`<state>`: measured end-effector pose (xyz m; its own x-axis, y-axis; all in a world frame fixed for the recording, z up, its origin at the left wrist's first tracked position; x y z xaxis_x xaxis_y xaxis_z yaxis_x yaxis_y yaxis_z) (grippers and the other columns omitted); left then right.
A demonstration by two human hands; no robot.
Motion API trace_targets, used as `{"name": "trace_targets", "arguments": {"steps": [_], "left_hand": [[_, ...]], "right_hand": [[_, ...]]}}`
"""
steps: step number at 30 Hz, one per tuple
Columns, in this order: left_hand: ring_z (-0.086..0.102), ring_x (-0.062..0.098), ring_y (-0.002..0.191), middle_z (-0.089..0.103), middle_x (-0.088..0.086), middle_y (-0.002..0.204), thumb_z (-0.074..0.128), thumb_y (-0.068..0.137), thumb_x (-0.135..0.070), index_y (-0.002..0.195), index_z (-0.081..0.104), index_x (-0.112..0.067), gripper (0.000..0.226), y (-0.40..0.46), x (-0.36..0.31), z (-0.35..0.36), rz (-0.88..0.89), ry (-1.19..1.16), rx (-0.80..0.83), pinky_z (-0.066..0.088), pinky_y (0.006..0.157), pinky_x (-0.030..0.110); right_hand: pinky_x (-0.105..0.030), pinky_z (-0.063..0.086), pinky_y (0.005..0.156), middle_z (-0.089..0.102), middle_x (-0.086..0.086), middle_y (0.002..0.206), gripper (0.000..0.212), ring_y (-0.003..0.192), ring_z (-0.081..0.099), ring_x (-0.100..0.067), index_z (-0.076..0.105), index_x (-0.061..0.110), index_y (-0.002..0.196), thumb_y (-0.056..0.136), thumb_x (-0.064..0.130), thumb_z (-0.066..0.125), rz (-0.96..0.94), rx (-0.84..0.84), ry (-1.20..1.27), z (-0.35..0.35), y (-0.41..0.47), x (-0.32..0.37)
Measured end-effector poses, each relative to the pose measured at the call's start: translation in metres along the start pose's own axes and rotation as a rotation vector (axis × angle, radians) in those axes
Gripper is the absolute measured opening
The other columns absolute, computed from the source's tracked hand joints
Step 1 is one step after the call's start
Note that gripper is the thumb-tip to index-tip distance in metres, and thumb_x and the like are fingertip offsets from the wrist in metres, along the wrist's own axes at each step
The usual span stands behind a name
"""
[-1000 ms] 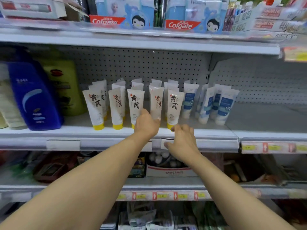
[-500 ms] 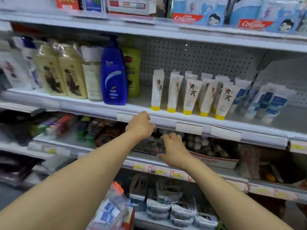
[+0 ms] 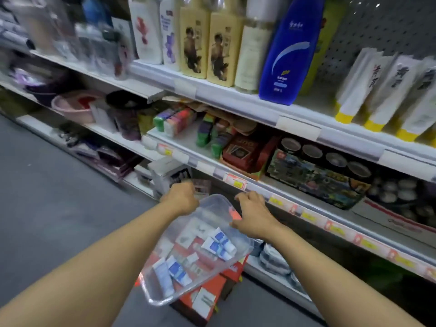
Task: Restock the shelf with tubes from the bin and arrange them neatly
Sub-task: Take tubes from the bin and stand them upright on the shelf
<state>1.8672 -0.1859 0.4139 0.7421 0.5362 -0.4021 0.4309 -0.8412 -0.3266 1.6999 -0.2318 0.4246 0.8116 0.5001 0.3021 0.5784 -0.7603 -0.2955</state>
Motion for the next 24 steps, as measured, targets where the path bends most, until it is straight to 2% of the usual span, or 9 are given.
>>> {"name": "trace_targets", "arguments": {"steps": [1,3,7,10,15,21,24], "left_hand": [[0.057,0.028,0.092,0.06,0.011,0.104,0.058,0.085,-0.023,0.096,0.053,-0.012,0.017,0.0,0.017,0.005,-0.028,-0.005,0.013,0.045,0.072,0.033],[0.055,0.027,0.092,0.056,0.01,0.103,0.058,0.087,-0.022,0.097,0.054,-0.011,0.016,0.001,0.048,0.019,-0.079,-0.015,0.055,0.042,0.072,0.032],[0.056,0.028,0.105,0.058,0.012,0.12,0.059,0.087,-0.025,0.115,0.055,-0.008,0.034,0.005,0.104,0.054,-0.196,-0.068,0.11,0.046,0.088,0.032],[0.053,0.027,0.118,0.057,0.01,0.127,0.058,0.088,-0.025,0.123,0.052,-0.008,0.039,0.006,0.131,0.084,-0.255,-0.103,0.163,0.041,0.096,0.03],[0.053,0.026,0.116,0.057,0.009,0.126,0.057,0.087,-0.025,0.119,0.052,-0.009,0.036,0.014,0.167,0.141,-0.362,-0.178,0.23,0.041,0.09,0.027],[0.05,0.03,0.119,0.053,0.016,0.13,0.056,0.089,-0.021,0.124,0.045,-0.004,0.041,0.036,0.187,0.218,-0.501,-0.239,0.305,0.041,0.091,0.03],[0.052,0.031,0.118,0.054,0.017,0.129,0.055,0.088,-0.022,0.125,0.044,-0.004,0.042,0.047,0.19,0.262,-0.546,-0.263,0.344,0.042,0.09,0.03]], "right_hand": [[-0.039,0.036,0.103,0.033,-0.011,0.134,0.066,0.126,0.027,-0.03,0.033,0.013,0.136,0.082,0.032,0.064,-0.005,0.027,-0.009,0.011,0.005,0.006],[-0.04,0.036,0.103,0.031,-0.011,0.135,0.066,0.126,0.026,-0.031,0.032,0.012,0.137,0.083,0.033,0.063,-0.009,0.081,-0.019,0.033,0.016,0.014],[-0.038,0.028,0.11,0.026,-0.016,0.143,0.066,0.133,0.022,-0.034,0.031,0.011,0.139,0.084,0.033,0.061,-0.012,0.177,-0.043,0.072,0.037,0.019],[-0.035,0.028,0.109,0.028,-0.016,0.142,0.065,0.134,0.023,-0.034,0.033,0.012,0.138,0.084,0.033,0.062,0.003,0.227,-0.043,0.097,0.057,0.015],[-0.031,0.029,0.106,0.034,-0.015,0.136,0.06,0.128,0.03,-0.033,0.036,0.011,0.135,0.084,0.029,0.062,0.018,0.314,-0.03,0.145,0.094,0.003],[-0.029,0.029,0.103,0.039,-0.015,0.134,0.058,0.128,0.033,-0.031,0.039,0.01,0.134,0.082,0.024,0.063,0.041,0.379,-0.012,0.201,0.136,-0.03],[-0.03,0.033,0.099,0.044,-0.015,0.129,0.05,0.123,0.038,-0.032,0.043,0.009,0.128,0.083,0.02,0.062,0.063,0.381,-0.006,0.226,0.153,-0.054]]}}
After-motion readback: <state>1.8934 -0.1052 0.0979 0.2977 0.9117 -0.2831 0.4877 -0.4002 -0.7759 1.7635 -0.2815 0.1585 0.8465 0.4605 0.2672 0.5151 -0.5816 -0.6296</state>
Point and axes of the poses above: each hand's wrist, its own y-axis towards the middle knuckle, its own z-axis out of the palm, x = y × z, the point moved 9 cm from there along y, towards the middle knuckle
